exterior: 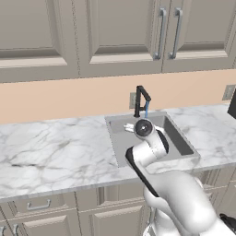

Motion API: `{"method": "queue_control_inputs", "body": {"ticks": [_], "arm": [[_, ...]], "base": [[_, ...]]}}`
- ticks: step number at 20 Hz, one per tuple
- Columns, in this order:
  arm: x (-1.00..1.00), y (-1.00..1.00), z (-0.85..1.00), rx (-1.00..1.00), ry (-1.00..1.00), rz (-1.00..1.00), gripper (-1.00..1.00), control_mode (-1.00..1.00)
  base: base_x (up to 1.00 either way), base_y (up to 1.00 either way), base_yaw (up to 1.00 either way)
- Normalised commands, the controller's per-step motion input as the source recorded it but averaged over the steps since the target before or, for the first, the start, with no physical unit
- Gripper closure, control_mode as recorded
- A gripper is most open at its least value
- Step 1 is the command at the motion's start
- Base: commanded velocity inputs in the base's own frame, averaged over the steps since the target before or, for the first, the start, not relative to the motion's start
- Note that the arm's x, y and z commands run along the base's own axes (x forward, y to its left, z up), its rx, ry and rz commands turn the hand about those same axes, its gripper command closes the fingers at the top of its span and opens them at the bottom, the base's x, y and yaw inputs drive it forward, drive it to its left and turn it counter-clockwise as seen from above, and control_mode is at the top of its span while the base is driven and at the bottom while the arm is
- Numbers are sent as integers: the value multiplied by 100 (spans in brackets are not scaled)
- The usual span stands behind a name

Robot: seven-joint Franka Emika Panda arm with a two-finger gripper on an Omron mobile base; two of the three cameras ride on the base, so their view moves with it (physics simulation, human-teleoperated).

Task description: Soak the sponge with water for a few seconds and then drop it inside the sink.

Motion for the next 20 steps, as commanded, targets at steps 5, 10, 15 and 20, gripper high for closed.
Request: {"method": "queue_control_inputs", "body": {"ticks": [5,10,15,20], "arm": [[0,-28,-10,0,0,-9,100,-100],[12,-31,-29,0,0,-9,100,-100],[24,-16,-26,0,0,-12,100,-100],[19,-2,-18,0,0,-13,100,-100]], "base": [[0,0,0],[0,0,0],[0,0,0],[0,0,0]]}}
